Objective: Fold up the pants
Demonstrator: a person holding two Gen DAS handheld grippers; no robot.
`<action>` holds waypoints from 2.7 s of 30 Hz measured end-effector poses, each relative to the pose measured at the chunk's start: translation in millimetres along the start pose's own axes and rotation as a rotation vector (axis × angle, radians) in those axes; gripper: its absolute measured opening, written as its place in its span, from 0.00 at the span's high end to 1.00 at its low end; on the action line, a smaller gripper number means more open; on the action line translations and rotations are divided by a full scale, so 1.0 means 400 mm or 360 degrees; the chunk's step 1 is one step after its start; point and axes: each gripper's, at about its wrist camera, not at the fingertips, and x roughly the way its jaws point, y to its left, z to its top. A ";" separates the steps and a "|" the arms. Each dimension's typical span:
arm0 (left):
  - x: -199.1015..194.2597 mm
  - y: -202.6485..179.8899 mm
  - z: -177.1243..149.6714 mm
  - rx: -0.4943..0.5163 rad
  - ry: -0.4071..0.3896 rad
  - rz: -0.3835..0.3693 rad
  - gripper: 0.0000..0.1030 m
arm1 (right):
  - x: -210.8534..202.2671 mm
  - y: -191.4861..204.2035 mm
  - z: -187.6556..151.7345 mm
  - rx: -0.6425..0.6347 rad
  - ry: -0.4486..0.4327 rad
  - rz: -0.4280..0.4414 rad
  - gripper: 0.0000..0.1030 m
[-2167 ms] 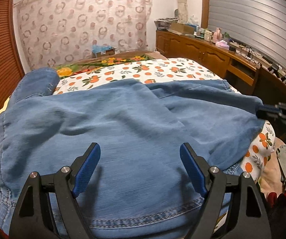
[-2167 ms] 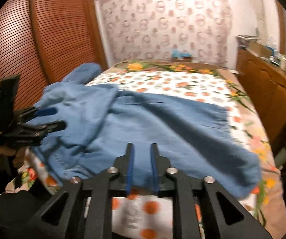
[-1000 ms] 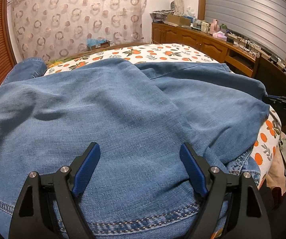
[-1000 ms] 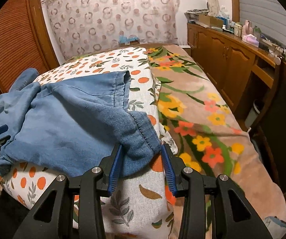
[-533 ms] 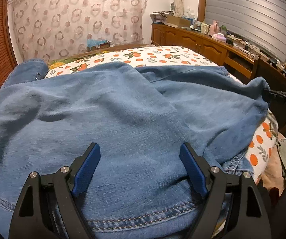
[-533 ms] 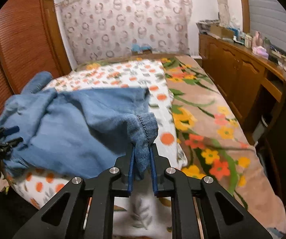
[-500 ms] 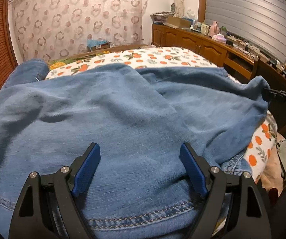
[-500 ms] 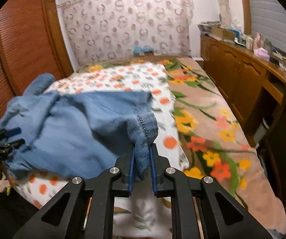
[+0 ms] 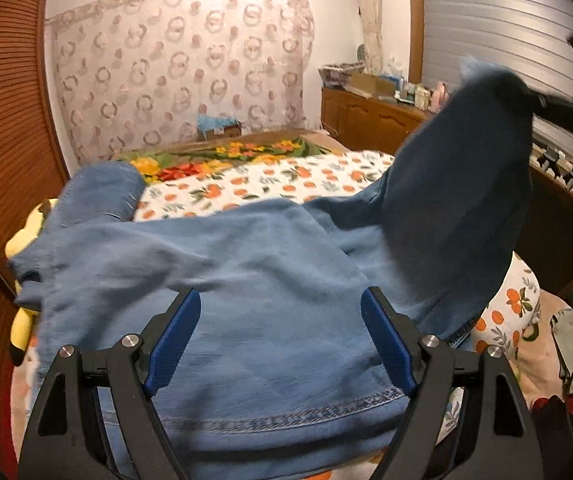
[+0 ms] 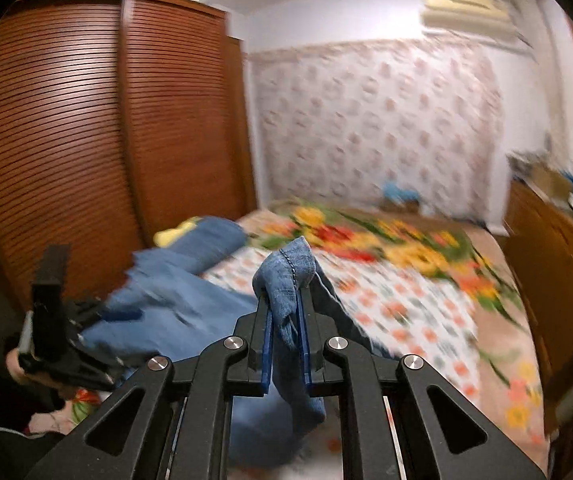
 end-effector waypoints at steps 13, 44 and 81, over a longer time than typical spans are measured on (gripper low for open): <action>-0.048 0.109 -0.040 -0.0107 -0.0010 0.0077 0.19 | 0.131 0.119 0.014 -0.0149 0.0106 0.0346 0.73; -0.002 0.161 -0.085 -0.0210 0.0067 0.0102 0.19 | 0.492 0.231 -0.043 -0.0043 0.0645 0.0399 0.67; -0.054 0.230 -0.072 -0.0283 -0.0001 0.0187 0.19 | 0.575 0.340 0.015 -0.0144 0.0650 0.0535 0.58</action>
